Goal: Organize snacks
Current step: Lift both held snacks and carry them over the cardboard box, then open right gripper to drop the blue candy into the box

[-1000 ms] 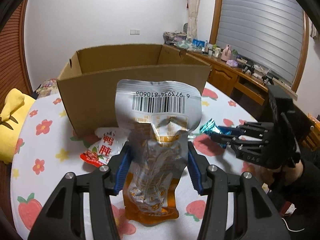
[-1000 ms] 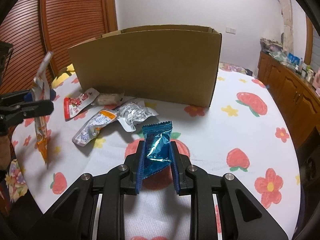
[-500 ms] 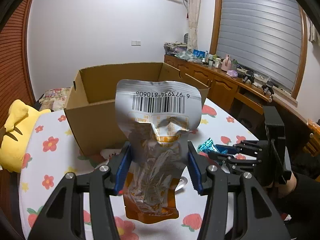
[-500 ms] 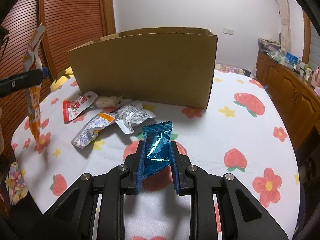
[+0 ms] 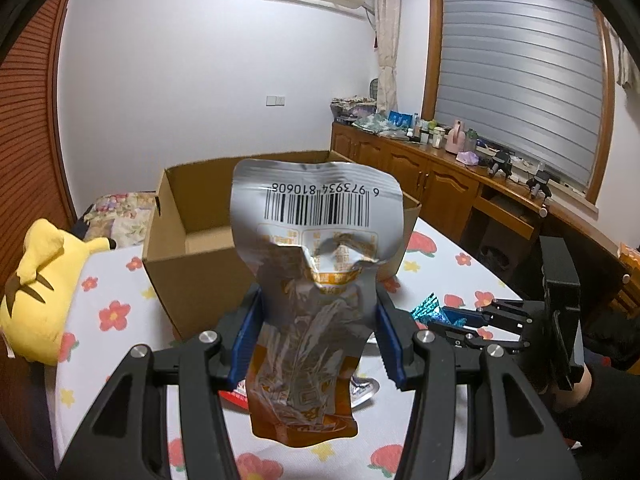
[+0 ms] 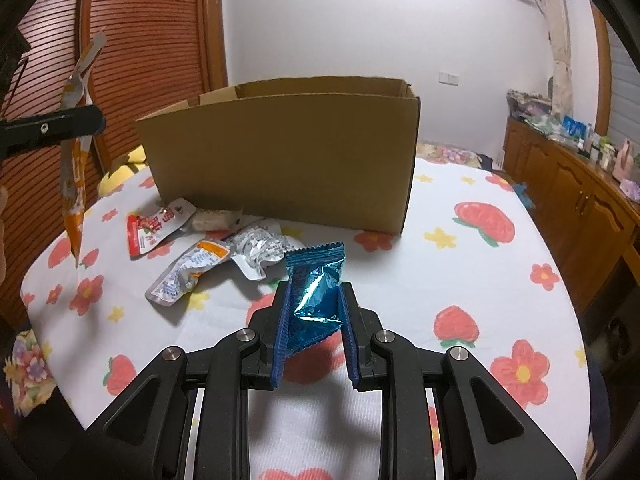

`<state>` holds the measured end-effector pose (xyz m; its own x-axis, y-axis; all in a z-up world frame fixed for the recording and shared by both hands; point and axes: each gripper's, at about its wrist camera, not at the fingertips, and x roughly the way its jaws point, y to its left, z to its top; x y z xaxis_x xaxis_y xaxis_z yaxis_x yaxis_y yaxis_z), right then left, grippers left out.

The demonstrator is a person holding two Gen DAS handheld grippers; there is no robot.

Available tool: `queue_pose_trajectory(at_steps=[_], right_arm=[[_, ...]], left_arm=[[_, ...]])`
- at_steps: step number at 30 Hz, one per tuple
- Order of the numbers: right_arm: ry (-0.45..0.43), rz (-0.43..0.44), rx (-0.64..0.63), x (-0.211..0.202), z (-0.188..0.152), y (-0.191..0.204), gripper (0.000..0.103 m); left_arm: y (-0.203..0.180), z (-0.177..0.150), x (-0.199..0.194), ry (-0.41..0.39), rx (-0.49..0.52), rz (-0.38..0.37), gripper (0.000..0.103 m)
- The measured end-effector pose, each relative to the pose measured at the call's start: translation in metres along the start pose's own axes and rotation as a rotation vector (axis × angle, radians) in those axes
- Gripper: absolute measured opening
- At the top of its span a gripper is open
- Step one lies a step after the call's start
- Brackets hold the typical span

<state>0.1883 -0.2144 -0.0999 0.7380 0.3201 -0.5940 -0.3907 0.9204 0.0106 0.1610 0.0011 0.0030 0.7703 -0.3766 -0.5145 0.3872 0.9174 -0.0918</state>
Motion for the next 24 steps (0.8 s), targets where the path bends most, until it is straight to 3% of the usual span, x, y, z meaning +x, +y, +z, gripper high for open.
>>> queue_pose_trajectory(at_steps=[5, 14, 24], right_arm=[[-0.033, 0.014, 0.006, -0.011, 0.016, -0.004, 0.022], [-0.143, 0.064, -0.061, -0.036, 0.089, 0.003, 0.022], [-0.151, 0.117, -0.099, -0.002, 0.152, 0.009, 0.022]], left_arm=[[0.001, 0.017, -0.003, -0.020, 0.018, 0.002, 0.052], [0.016, 0.050, 0.000, -0.063, 0.007, 0.007, 0.052], [0.034, 0.086, 0.019, -0.074, -0.007, 0.023, 0.052]])
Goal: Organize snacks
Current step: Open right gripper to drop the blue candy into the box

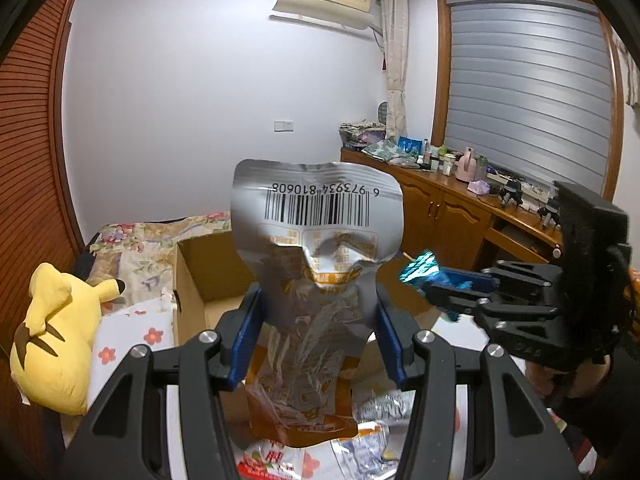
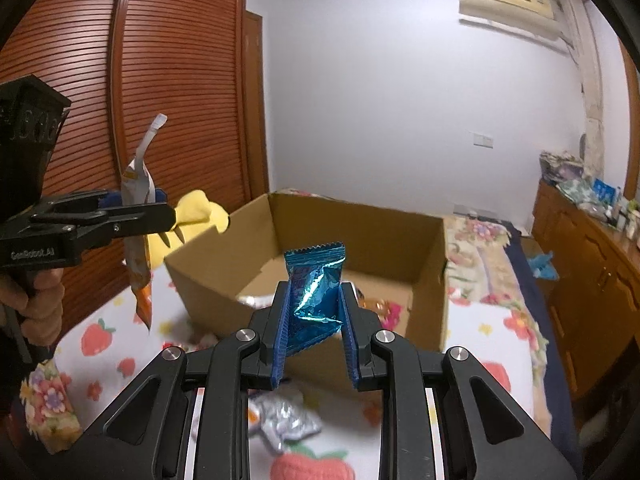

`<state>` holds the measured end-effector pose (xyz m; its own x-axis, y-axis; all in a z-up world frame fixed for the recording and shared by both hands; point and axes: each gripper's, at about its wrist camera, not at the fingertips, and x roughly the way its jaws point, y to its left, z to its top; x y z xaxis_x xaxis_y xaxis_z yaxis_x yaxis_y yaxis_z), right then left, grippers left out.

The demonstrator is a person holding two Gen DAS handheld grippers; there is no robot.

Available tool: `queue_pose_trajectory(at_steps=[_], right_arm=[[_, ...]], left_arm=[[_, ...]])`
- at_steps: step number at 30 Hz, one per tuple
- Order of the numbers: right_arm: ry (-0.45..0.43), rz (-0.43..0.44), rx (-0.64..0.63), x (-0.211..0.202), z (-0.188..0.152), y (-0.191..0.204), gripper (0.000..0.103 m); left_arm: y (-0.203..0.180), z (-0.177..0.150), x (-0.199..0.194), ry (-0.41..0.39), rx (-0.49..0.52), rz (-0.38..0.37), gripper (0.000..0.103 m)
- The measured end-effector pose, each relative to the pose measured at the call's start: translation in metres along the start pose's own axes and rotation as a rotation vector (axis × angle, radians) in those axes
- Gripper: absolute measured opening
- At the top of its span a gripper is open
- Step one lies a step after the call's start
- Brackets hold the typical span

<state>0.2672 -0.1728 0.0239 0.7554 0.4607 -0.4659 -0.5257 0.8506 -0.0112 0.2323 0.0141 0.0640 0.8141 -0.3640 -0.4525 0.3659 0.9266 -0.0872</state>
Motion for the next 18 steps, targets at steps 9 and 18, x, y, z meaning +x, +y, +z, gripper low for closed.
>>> queue_pose_trajectory(at_steps=[9, 18], right_arm=[[0.075, 0.010, 0.032, 0.042, 0.002, -0.019, 0.022], [0.127, -0.004, 0.069, 0.063, -0.005, -0.031, 0.028]], left_arm=[[0.009, 0.012, 0.025, 0.005, -0.007, 0.005, 0.052], [0.004, 0.017, 0.039, 0.010, -0.002, 0.003, 0.052]])
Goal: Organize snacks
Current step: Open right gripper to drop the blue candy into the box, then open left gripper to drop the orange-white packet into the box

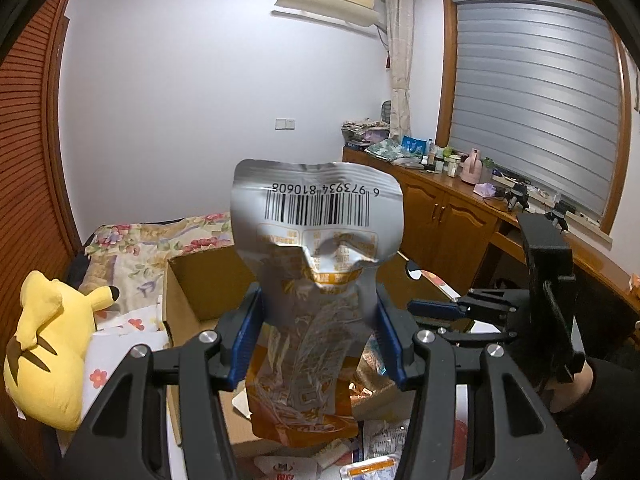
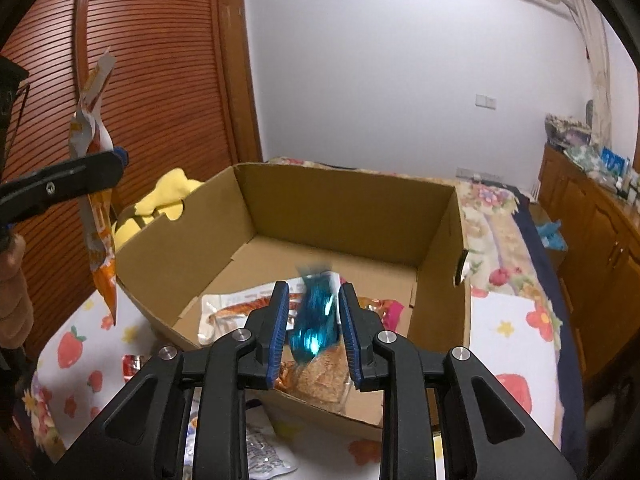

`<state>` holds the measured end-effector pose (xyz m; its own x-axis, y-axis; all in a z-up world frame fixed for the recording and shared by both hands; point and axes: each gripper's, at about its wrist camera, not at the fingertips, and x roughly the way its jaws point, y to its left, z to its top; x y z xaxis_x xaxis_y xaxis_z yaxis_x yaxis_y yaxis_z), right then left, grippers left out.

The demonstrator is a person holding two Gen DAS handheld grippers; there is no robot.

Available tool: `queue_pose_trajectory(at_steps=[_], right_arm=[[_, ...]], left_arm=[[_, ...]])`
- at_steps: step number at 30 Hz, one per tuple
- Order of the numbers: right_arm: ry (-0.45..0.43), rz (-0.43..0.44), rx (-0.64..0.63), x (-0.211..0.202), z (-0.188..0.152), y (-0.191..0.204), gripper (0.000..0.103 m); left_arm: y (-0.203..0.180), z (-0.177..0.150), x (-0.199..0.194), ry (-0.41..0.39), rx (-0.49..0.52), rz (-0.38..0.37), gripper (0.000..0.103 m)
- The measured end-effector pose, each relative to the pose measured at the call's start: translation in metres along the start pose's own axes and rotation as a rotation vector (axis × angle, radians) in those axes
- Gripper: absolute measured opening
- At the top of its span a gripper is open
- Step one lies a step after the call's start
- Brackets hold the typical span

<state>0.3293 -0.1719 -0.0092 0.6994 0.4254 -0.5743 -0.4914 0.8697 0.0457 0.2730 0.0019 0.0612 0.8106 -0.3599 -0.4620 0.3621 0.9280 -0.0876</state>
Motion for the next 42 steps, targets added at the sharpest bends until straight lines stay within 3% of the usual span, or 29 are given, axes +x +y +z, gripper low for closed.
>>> queue_pose_trajectory(at_steps=[4, 13, 30, 37, 42], right_arm=[[0.003, 0.000, 0.017, -0.001, -0.001, -0.005, 0.036], [-0.013, 0.011, 0.002, -0.014, -0.011, -0.007, 0.038], [-0.010, 0.052, -0.006, -0.010, -0.017, -0.001, 0.041], [-0.002, 0.050, -0.007, -0.010, -0.020, -0.001, 0.041], [0.000, 0.047, -0.006, -0.012, -0.021, 0.001, 0.042]], left_arm=[[-0.004, 0.008, 0.006, 0.000, 0.016, 0.005, 0.052], [-0.006, 0.021, 0.028, -0.002, 0.027, 0.031, 0.052], [-0.001, -0.005, 0.081, 0.158, 0.011, 0.107, 0.054], [0.000, -0.019, 0.097, 0.239, 0.010, 0.102, 0.055], [-0.010, -0.025, 0.101, 0.252, 0.034, 0.103, 0.057]])
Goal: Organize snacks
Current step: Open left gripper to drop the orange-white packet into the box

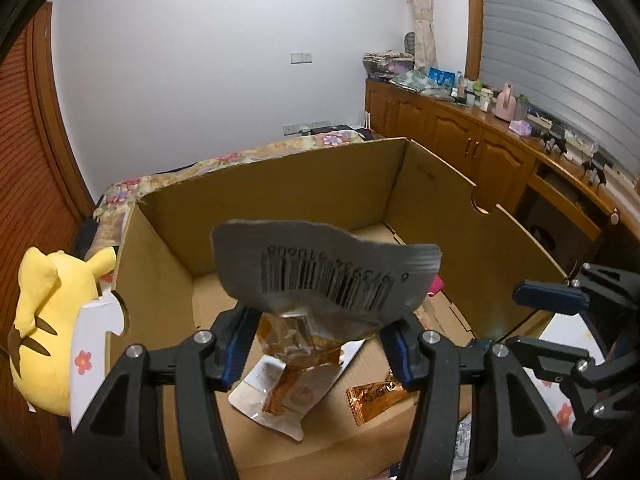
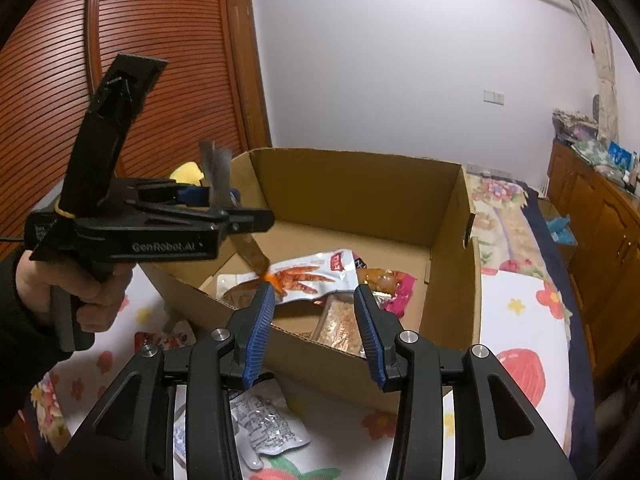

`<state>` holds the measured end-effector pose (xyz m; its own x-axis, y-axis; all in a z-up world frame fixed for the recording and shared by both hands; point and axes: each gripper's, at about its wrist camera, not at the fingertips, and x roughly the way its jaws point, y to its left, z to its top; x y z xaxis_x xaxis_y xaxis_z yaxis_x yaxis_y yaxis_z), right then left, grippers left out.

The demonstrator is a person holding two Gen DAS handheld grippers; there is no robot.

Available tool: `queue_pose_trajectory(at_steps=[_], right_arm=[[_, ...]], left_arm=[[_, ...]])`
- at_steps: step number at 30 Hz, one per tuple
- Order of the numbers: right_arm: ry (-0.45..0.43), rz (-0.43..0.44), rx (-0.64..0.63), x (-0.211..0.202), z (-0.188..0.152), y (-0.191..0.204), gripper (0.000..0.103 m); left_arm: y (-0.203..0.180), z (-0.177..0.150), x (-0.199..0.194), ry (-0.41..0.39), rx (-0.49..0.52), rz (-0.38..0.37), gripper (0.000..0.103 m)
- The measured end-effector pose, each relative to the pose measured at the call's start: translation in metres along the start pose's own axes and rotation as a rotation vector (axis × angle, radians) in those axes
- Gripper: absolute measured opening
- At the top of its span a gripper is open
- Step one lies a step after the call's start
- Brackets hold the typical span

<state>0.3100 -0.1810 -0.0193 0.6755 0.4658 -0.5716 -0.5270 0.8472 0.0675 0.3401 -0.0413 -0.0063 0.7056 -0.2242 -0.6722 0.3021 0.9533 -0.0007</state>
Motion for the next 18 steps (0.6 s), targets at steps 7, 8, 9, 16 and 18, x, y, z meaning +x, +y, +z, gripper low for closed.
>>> queue_pose_trajectory(at_steps=[7, 8, 9, 16, 18], right_arm=[[-0.002, -0.010, -0.010, -0.004, 0.001, 0.006, 0.043], [-0.006, -0.011, -0.013, -0.006, 0.001, 0.007, 0.044], [-0.008, -0.011, -0.013, -0.007, 0.001, 0.008, 0.044], [-0.024, -0.010, -0.019, -0.015, 0.001, 0.011, 0.045], [-0.027, -0.010, -0.019, -0.016, 0.002, 0.011, 0.046]], left_arm=[[-0.007, 0.000, -0.007, -0.024, 0.013, -0.027, 0.061], [-0.007, 0.000, -0.010, -0.032, 0.014, -0.029, 0.062], [-0.007, 0.001, -0.012, -0.039, 0.015, -0.031, 0.062], [0.002, 0.009, -0.026, -0.092, 0.003, -0.009, 0.063], [0.007, 0.009, -0.028, -0.094, -0.008, -0.010, 0.063]])
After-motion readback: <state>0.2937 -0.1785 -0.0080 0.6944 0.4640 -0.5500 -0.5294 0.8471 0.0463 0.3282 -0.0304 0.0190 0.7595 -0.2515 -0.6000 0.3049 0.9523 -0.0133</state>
